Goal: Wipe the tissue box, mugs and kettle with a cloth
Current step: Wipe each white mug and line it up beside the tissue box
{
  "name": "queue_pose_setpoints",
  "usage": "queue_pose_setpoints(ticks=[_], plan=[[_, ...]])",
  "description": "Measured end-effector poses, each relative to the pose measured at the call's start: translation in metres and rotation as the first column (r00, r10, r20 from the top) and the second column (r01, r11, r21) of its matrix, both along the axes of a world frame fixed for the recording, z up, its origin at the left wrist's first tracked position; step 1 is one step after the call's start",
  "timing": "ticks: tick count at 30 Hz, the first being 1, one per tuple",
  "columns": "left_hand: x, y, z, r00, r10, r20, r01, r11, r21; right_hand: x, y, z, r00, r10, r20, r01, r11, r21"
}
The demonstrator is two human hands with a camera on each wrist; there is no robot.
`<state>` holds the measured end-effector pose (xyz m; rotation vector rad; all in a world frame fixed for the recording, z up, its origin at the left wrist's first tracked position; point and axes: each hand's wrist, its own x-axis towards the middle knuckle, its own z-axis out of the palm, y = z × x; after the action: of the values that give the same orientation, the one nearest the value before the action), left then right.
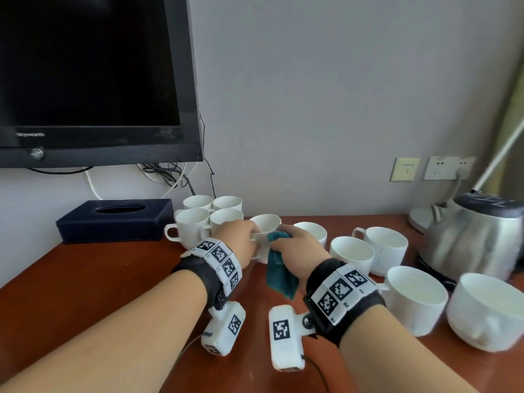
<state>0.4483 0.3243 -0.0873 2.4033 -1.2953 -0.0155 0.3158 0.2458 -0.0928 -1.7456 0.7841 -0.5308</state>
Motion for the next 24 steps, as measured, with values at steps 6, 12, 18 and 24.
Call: queue_pose_setpoints(ticks=[6, 12, 18, 24], plan=[[0.008, -0.02, -0.002, 0.984, -0.075, -0.163, 0.069, 0.997, -0.043, 0.016, -0.006, 0.009, 0.993, 0.039, -0.11, -0.035, 0.999, 0.039], [0.018, -0.025, 0.002, 0.978, -0.094, -0.188, 0.093, 0.996, -0.014, 0.034, -0.024, 0.01, 0.997, 0.016, -0.08, -0.008, 0.995, 0.095], [0.036, -0.014, 0.025, 0.994, -0.058, -0.091, 0.045, 0.99, -0.136, 0.042, -0.02, 0.016, 0.994, -0.024, -0.104, 0.034, 0.995, 0.093], [0.065, 0.0, 0.04, 0.999, 0.007, 0.031, -0.006, 0.999, -0.032, 0.077, -0.03, 0.01, 0.991, -0.08, -0.111, 0.096, 0.984, 0.152]])
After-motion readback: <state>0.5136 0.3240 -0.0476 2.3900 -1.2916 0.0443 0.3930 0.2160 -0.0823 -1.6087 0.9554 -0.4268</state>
